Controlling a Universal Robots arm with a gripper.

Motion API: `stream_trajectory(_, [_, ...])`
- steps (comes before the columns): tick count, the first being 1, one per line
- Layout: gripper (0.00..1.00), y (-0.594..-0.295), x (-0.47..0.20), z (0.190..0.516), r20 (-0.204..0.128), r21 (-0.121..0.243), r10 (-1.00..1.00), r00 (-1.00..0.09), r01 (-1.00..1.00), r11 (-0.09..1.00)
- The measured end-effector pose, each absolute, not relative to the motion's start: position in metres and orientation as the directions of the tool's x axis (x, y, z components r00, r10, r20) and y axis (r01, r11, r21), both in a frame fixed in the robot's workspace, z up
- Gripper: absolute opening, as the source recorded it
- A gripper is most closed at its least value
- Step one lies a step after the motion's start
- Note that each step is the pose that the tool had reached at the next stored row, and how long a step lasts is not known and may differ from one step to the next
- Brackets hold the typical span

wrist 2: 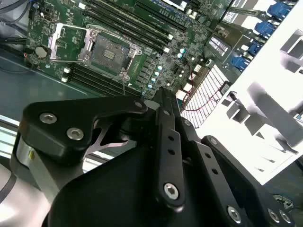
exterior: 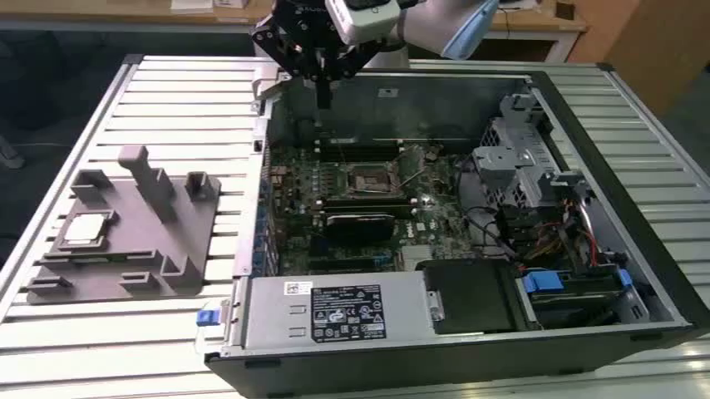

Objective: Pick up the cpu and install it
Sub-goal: 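Reach for the cpu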

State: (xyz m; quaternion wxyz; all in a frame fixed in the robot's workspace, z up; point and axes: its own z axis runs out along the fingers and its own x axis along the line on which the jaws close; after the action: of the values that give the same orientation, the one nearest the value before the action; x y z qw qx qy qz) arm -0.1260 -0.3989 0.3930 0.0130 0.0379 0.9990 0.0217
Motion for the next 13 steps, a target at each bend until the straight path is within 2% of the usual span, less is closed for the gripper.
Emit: stream_trajectory(13, [0.11,-0.399,-0.1269,0.393,-0.024,0.044,0.076,-0.997,0.075,0.996])
